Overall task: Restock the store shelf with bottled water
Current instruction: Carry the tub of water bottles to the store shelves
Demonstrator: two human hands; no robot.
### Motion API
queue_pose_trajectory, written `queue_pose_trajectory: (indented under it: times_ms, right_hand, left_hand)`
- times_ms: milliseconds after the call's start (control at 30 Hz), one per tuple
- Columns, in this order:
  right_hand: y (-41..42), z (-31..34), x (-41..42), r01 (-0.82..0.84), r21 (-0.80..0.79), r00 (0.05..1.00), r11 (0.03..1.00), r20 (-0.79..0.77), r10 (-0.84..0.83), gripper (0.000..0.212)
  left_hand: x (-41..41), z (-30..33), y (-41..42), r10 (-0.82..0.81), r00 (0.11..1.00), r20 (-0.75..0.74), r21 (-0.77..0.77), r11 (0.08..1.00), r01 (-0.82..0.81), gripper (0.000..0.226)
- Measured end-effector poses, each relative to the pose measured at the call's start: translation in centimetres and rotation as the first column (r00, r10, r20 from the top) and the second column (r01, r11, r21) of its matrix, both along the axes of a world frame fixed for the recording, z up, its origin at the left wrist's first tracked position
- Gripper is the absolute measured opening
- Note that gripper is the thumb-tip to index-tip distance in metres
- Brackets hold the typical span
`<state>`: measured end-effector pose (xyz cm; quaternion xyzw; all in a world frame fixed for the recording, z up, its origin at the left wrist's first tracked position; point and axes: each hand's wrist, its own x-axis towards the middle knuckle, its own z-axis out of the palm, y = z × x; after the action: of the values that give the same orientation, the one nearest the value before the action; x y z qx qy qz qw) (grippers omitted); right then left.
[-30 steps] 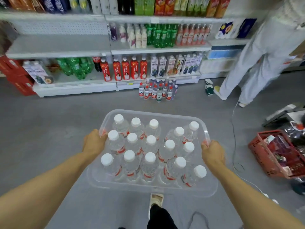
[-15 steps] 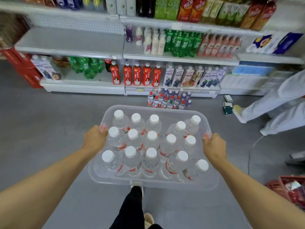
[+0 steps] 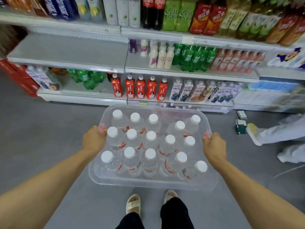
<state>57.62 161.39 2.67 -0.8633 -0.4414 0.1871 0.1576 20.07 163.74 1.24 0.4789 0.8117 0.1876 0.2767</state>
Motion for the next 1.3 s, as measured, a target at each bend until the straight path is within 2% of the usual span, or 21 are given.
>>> queue_pose_trajectory:
  times_ms: [200,333,467,633,867,1167,1300]
  right_hand:
    - [10.1,-1.5,2.4,-0.129,-0.010,0.991,0.992,-0.031,0.129,0.035]
    - [17.3,-2.5,4.0,-0.235,-0.047,0.969,0.971,-0.091,0.230,0.027]
    - [23.6,-2.8,5.0,-0.391,-0.031,0.917,0.920,-0.093,0.387,0.027]
    - [29.5,-3.6,5.2,-0.563,-0.052,0.826,0.825,-0.014,0.563,0.032]
    - [34.3,-4.9,3.0,-0.625,-0.085,0.777,0.776,0.033,0.629,0.036]
    - [38.7,-8.4,-1.6,-0.671,-0.136,0.738,0.729,-0.029,0.674,0.030]
    - [40.7,-10.0,-4.0,-0.719,-0.139,0.692,0.681,-0.041,0.721,0.028]
  left_hand:
    - [2.1,-1.1,4.6,0.137,0.990,0.014,-0.029,0.990,-0.137,0.042]
    - [4.5,-1.9,6.5,0.244,0.969,-0.029,-0.043,0.969,-0.245,0.037]
    - [7.2,-2.4,7.5,0.378,0.924,-0.059,-0.060,0.922,-0.382,0.032]
    - [9.3,-3.7,8.7,0.501,0.865,-0.036,-0.114,0.857,-0.502,0.039]
    - [9.5,-4.8,11.7,0.561,0.825,-0.073,-0.127,0.815,-0.565,0.035]
    - [5.3,-9.2,14.1,0.621,0.782,-0.058,-0.175,0.764,-0.620,0.043]
    - [4.3,-10.3,14.5,0.662,0.747,-0.062,-0.193,0.726,-0.659,0.044]
